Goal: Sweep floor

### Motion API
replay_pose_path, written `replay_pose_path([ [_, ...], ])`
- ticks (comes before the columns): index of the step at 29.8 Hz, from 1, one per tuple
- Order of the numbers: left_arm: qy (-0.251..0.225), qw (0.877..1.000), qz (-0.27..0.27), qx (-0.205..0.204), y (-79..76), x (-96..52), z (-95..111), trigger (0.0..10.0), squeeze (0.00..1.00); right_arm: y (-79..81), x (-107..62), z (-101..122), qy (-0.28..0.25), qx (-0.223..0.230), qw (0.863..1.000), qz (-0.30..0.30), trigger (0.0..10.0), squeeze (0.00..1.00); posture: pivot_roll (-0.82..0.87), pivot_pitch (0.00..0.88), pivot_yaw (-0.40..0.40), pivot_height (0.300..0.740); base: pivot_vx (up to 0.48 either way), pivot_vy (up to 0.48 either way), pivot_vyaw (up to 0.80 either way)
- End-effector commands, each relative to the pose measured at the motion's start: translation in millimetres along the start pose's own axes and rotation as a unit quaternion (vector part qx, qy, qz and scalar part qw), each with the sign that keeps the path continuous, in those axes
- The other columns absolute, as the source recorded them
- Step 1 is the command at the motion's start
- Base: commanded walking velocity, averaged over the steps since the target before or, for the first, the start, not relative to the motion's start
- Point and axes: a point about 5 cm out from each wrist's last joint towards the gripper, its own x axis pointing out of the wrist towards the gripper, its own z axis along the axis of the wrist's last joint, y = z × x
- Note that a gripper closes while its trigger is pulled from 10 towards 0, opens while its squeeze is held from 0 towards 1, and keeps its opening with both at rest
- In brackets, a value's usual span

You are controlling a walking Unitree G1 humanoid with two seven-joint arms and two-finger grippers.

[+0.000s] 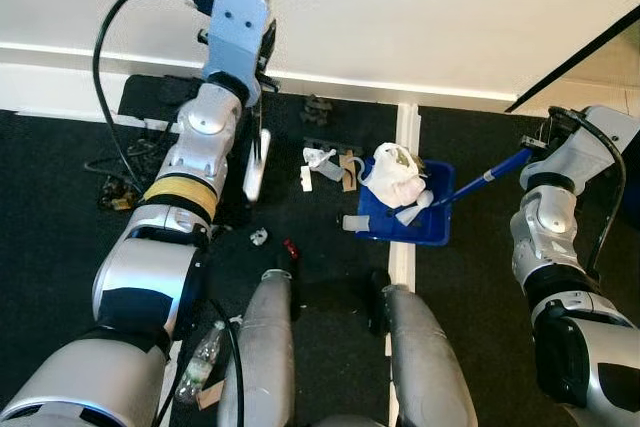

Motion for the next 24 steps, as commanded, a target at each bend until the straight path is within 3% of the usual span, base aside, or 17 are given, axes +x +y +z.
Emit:
replay_pose_path([
  [1, 0.001, 1.0, -0.022, 0.007, -19.4, -2.6, -6.9, 10.0, 0.0, -9.6, -17.3, -28.4, 0.062, -0.038, 0.997, 0.008, 10.0, 0.0, 0.02, 0.452, -0.051, 0.74, 0.0, 0.0, 0.0],
  [2, 0.001, 1.0, -0.022, 0.007, -19.4, -2.6, -6.9, 10.0, 0.0, -9.6, -17.3, -28.4, 0.062, -0.038, 0.997, 0.008, 10.0, 0.0, 0.02, 0.452, -0.051, 0.74, 0.0, 0.0, 0.0],
  [5, 0.004, 0.998, -0.065, -0.008, -54.3, -4.0, -11.5, 10.0, 0.0, -10.0, -21.2, -29.3, 0.054, -0.04, 0.998, 0.009, 10.0, 0.0, -0.02, 0.464, -0.039, 0.74, 0.0, 0.0, 0.0],
  [6, 0.004, 0.998, -0.065, -0.008, -54.3, -4.0, -11.5, 10.0, 0.0, -10.0, -21.2, -29.3, 0.054, -0.04, 0.998, 0.009, 10.0, 0.0, -0.02, 0.464, -0.039, 0.74, 0.0, 0.0, 0.0],
  [9, 0.002, 0.995, -0.094, -0.03, -80.6, -3.2, -8.0, 10.0, 0.0, -13.1, -24.3, -30.5, 0.05, -0.042, 0.998, 0.007, 10.0, 0.0, -0.02, 0.466, -0.036, 0.74, 0.0, 0.0, 0.0],
  [13, -0.009, 0.984, -0.14, -0.106, -124.1, -2.4, 5.4, 10.0, 0.0, -19.5, -28.2, -32.9, 0.05, -0.046, 0.998, 0.002, 10.0, 0.0, -0.03, 0.464, -0.029, 0.74, 0.0, 0.0, 0.0],
  [17, -0.02, 0.963, -0.181, -0.197, -159.6, -3.0, 23.1, 10.0, 0.0, -23.1, -29.3, -32.9, 0.048, -0.048, 0.998, -0.002, 10.0, 0.0, -0.04, 0.459, -0.022, 0.74, 0.0, 0.0, 0.0],
  [20, -0.044, 0.943, -0.188, -0.271, -175.7, 1.8, 46.0, 10.0, 0.0, -25.0, -29.8, -32.8, 0.048, -0.049, 0.998, -0.003, 10.0, 0.0, -0.04, 0.454, -0.021, 0.74, 0.0, 0.0, 0.0],
  [21, -0.044, 0.943, -0.188, -0.271, -175.7, 1.8, 46.0, 10.0, 0.0, -25.0, -29.8, -32.8, 0.048, -0.049, 0.998, -0.003, 10.0, 0.0, -0.04, 0.454, -0.021, 0.74, 0.0, 0.0, 0.0],
  [23, -0.071, 0.924, -0.197, -0.319, -186.9, 5.8, 68.7, 10.0, 0.0, -26.0, -30.0, -32.9, 0.049, -0.05, 0.998, -0.004, 10.0, 0.0, -0.04, 0.453, -0.021, 0.74, 0.0, 0.0, 0.0],
  [24, -0.071, 0.924, -0.197, -0.319, -186.9, 5.8, 68.7, 10.0, 0.0, -26.0, -30.0, -32.9, 0.049, -0.05, 0.998, -0.004, 10.0, 0.0, -0.04, 0.453, -0.021, 0.74, 0.0, 0.0, 0.0],
])
